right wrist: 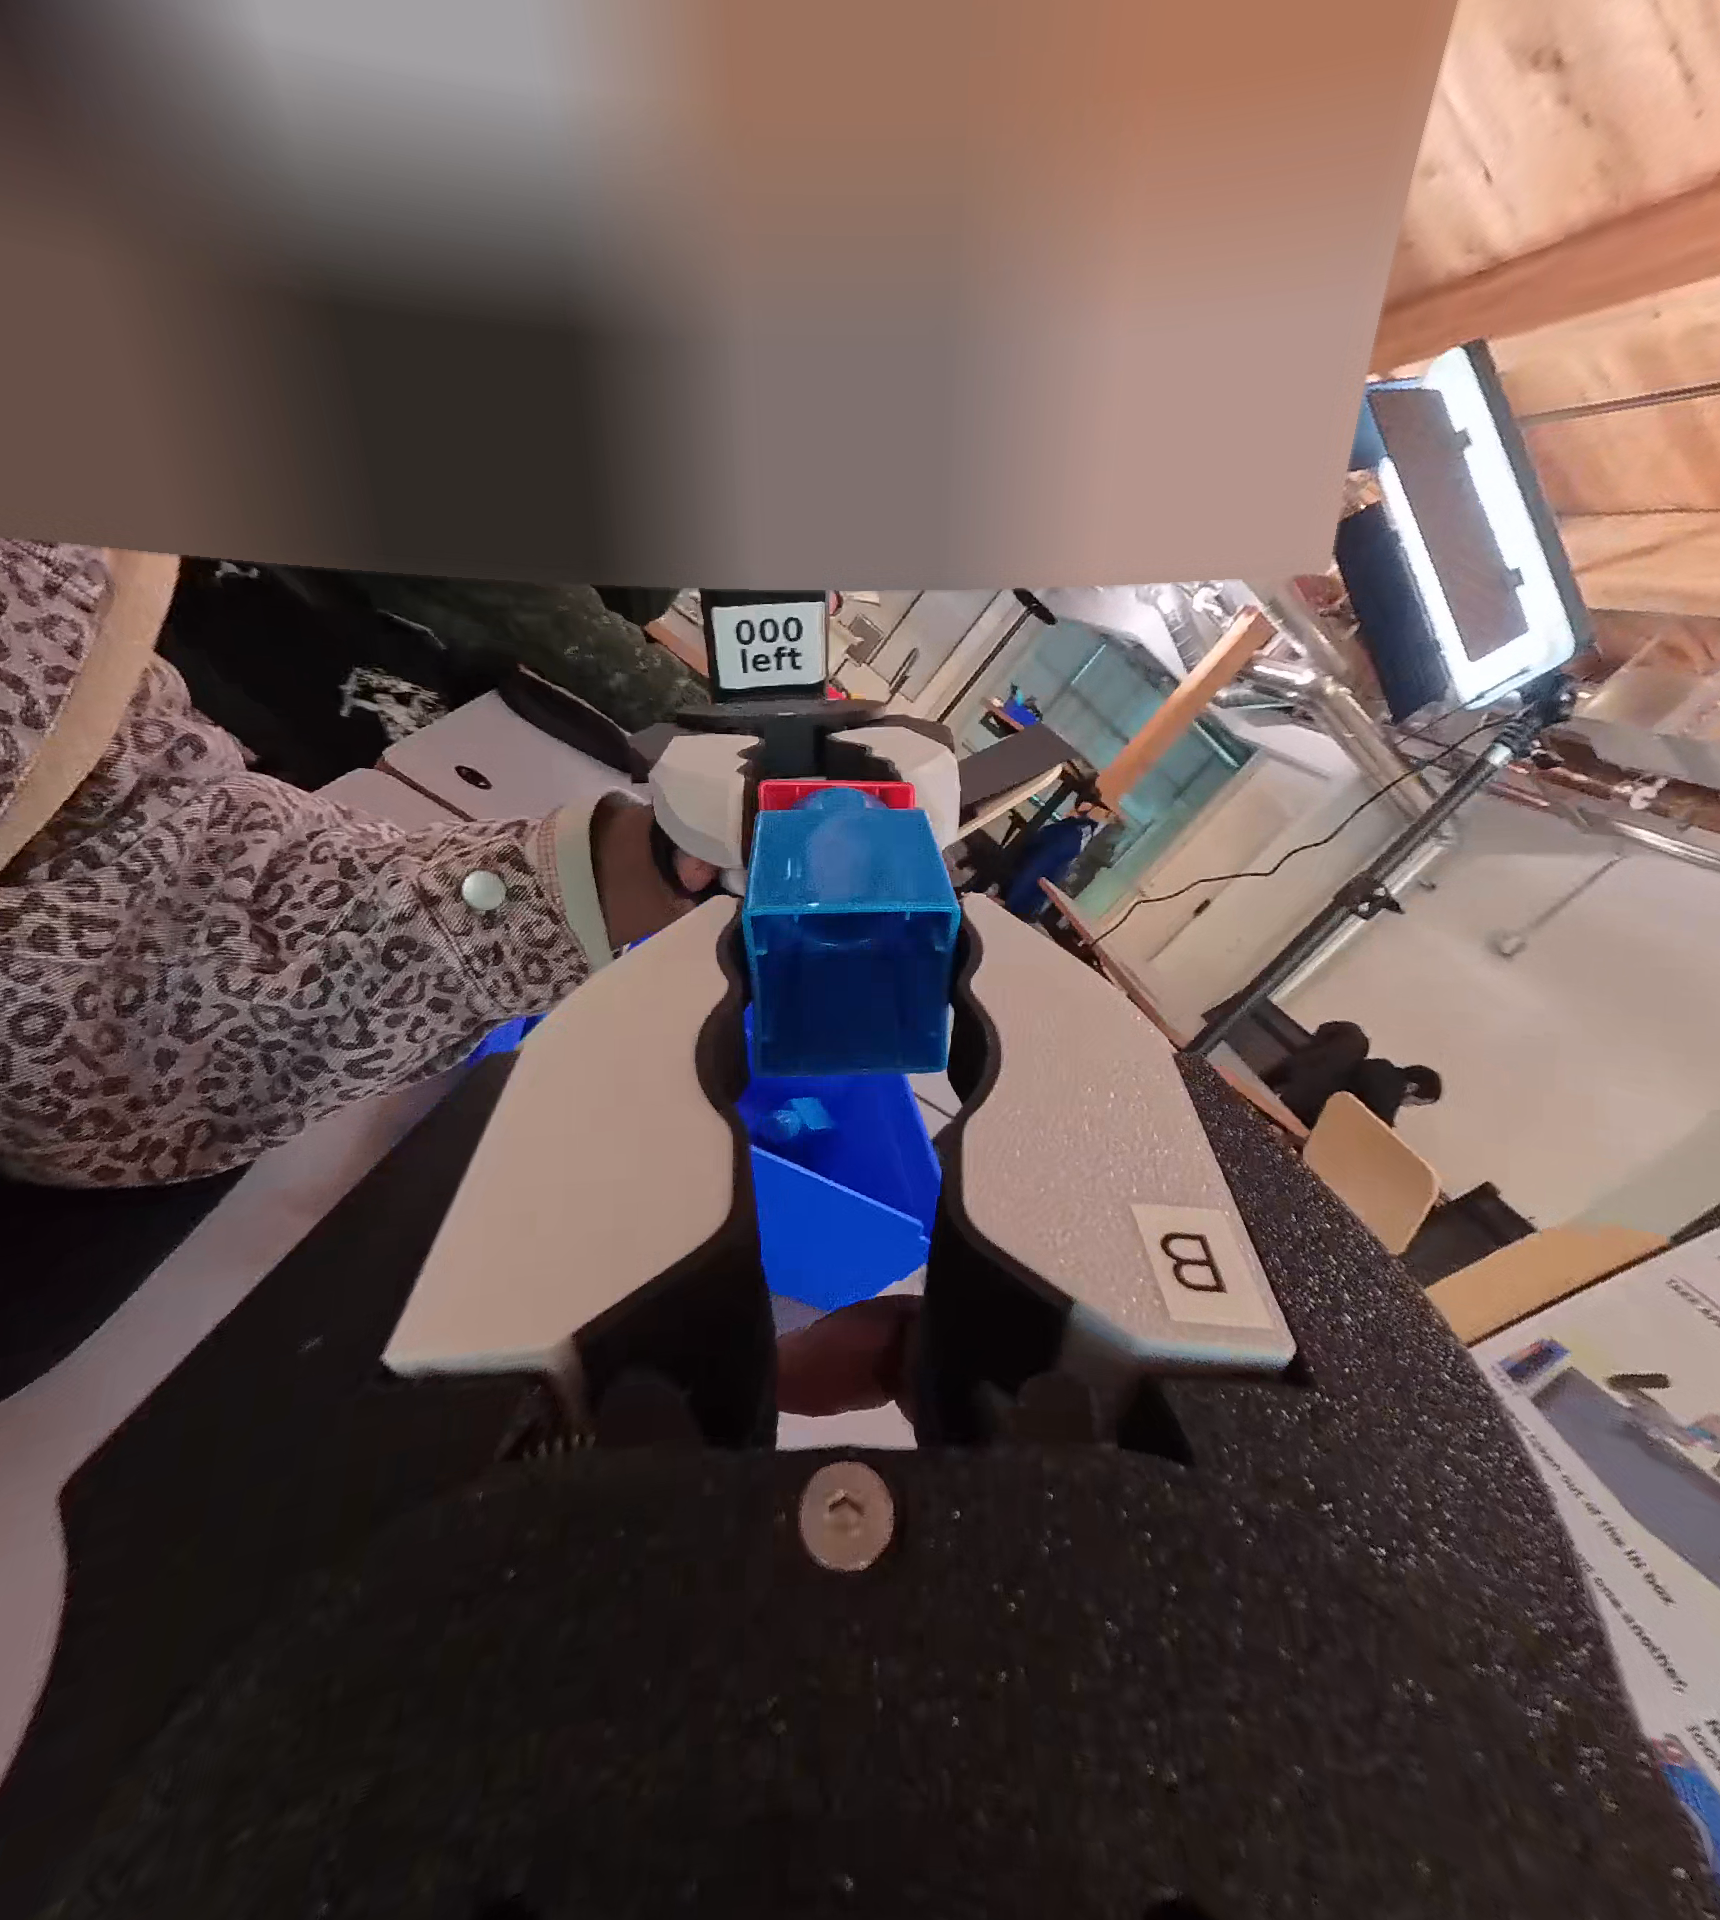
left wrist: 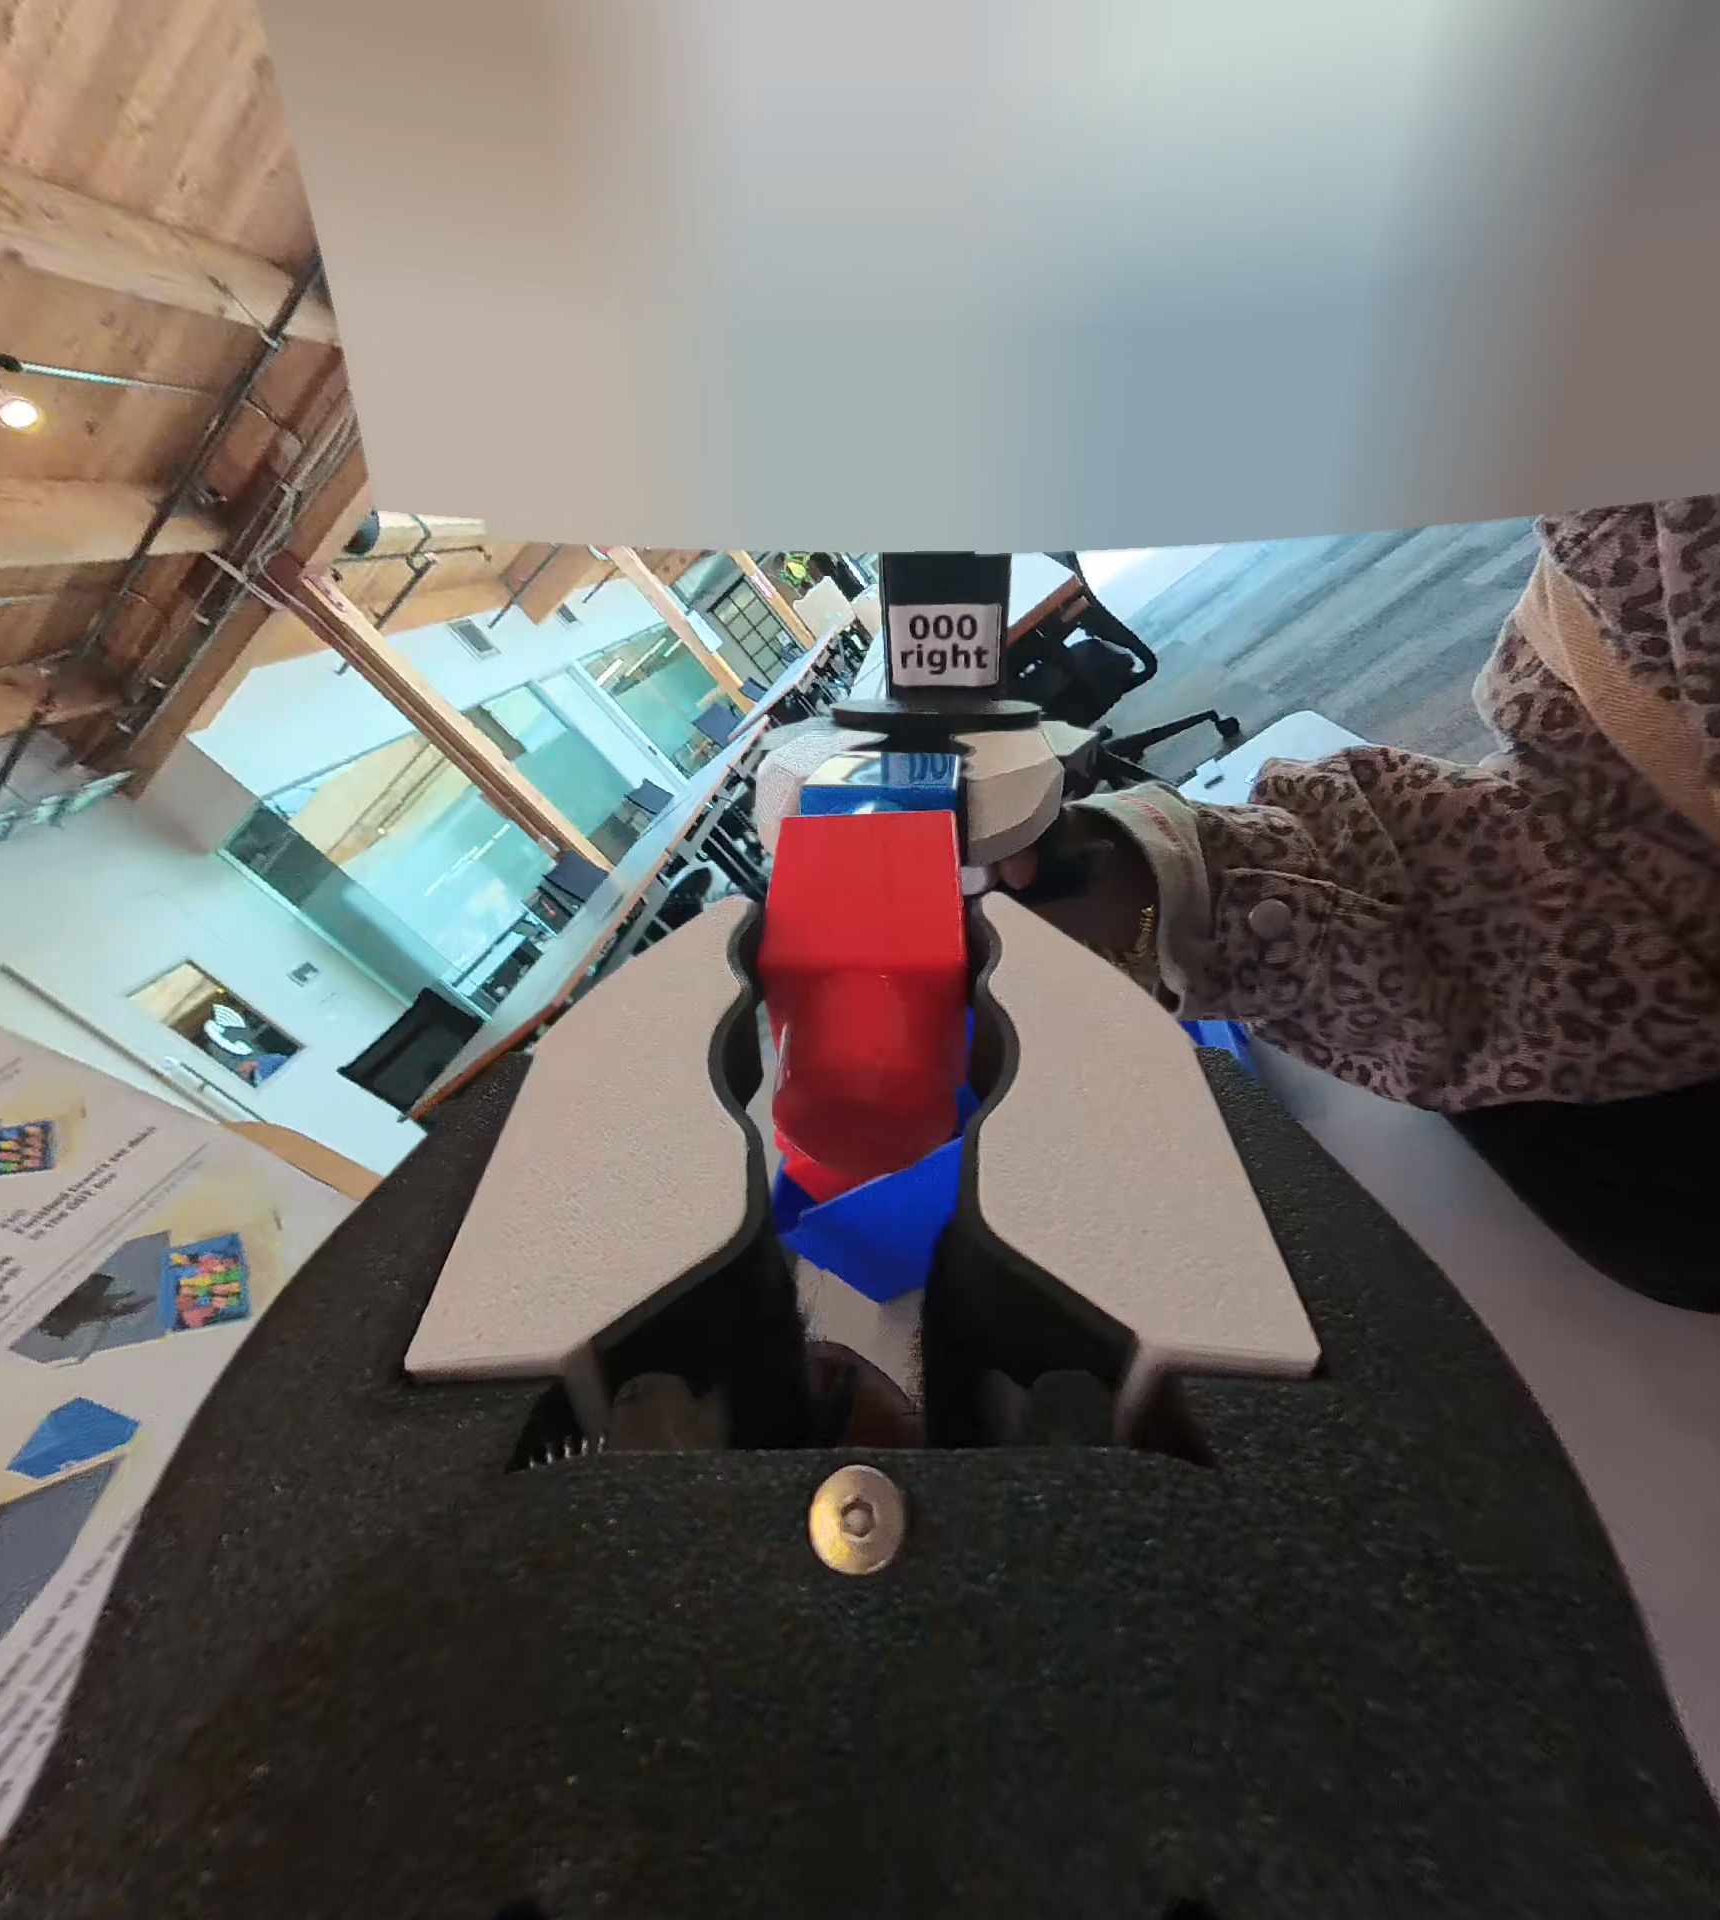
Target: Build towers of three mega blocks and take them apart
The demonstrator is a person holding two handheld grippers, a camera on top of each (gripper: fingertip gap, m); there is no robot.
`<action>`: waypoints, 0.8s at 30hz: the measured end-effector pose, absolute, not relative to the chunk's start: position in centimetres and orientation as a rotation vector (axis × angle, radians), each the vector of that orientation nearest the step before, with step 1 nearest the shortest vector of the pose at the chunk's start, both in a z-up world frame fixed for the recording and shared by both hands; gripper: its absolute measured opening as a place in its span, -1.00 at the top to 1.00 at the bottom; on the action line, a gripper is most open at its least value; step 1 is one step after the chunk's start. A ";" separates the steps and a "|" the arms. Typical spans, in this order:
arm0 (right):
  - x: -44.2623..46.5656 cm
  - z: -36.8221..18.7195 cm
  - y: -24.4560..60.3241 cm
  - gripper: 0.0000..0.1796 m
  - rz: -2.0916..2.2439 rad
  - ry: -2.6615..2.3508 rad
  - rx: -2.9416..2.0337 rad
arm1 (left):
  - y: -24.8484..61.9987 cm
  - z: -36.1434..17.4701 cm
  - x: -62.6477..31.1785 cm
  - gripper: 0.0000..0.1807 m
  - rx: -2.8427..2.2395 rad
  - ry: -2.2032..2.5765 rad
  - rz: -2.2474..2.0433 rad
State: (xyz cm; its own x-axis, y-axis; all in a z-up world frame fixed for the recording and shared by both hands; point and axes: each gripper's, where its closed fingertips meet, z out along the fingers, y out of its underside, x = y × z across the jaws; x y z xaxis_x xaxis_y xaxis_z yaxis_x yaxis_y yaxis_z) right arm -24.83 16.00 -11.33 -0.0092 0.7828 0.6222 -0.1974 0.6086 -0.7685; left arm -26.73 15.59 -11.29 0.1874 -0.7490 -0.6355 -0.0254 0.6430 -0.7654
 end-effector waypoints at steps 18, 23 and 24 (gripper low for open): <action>-25.4 -11.9 14.7 0.61 0.904 -1.442 -0.540 | 13.3 -10.7 -26.0 0.60 -0.669 1.349 -0.653; -25.6 -10.9 14.6 0.61 0.963 -1.369 -0.501 | 13.3 -9.8 -26.1 0.60 -0.639 1.284 -0.702; -25.6 -10.5 14.5 0.61 0.985 -1.340 -0.483 | 13.4 -9.5 -26.1 0.60 -0.632 1.267 -0.712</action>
State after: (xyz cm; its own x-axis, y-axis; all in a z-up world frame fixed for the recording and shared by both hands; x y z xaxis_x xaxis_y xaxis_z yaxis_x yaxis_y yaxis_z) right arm -25.58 14.47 -10.52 -0.0707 0.8118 0.5797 -0.3110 0.5342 -0.7860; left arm -26.05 13.39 -9.54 0.1471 -0.7726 -0.6176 0.1260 0.6340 -0.7630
